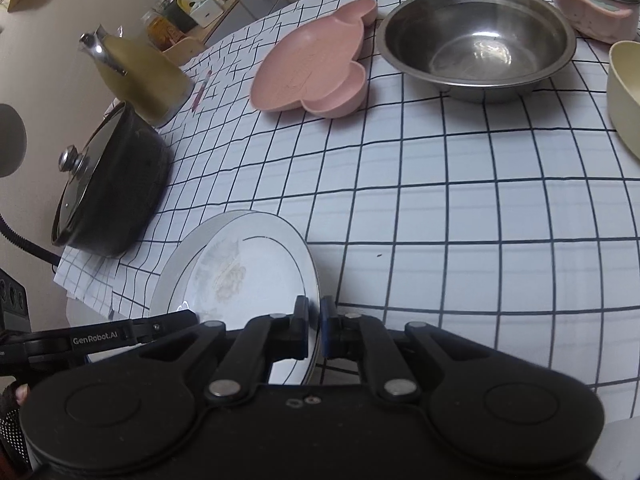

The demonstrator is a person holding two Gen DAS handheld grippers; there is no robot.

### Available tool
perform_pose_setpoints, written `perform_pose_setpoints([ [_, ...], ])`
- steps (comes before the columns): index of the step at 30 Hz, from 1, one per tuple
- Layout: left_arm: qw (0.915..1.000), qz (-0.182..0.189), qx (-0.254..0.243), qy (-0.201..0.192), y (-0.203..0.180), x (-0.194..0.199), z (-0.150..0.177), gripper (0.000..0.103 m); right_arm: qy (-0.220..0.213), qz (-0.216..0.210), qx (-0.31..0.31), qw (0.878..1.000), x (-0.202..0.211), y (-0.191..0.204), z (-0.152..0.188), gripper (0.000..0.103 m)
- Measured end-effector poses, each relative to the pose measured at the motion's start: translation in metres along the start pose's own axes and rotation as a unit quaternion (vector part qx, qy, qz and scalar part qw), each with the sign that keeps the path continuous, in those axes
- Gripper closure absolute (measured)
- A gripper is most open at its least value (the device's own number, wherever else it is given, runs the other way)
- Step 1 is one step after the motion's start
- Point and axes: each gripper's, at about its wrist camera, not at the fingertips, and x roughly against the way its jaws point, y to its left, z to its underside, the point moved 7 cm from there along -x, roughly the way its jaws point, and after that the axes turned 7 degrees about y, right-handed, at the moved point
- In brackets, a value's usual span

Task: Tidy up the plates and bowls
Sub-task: 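Lift the small plate with the right tool and lower it onto the large plate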

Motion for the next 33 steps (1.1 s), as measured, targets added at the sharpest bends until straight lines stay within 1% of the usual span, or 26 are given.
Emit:
perform_pose_setpoints([
  [6,0.9999,0.005,0.011,0.005,0.009,-0.005,0.000,0.093,0.004,0.000,0.002,1.000,-0.007,0.005,0.002,0.097],
  [18,0.9998,0.005,0.017,0.004,0.014,-0.005,0.002,0.093,0.008,0.001,0.004,1.000,-0.012,0.007,0.002,0.097],
  [24,0.9999,-0.007,0.007,-0.003,0.017,0.001,0.001,0.093,0.006,0.000,0.005,1.000,-0.012,0.008,0.000,0.097],
  [27,0.9998,-0.019,-0.001,-0.011,0.018,0.007,0.000,0.093,0.006,0.002,0.009,1.000,-0.013,0.009,0.000,0.097],
  [33,0.9990,-0.026,-0.021,-0.030,0.011,0.019,-0.002,0.093,0.015,0.003,0.009,1.000,-0.021,0.011,0.002,0.097],
])
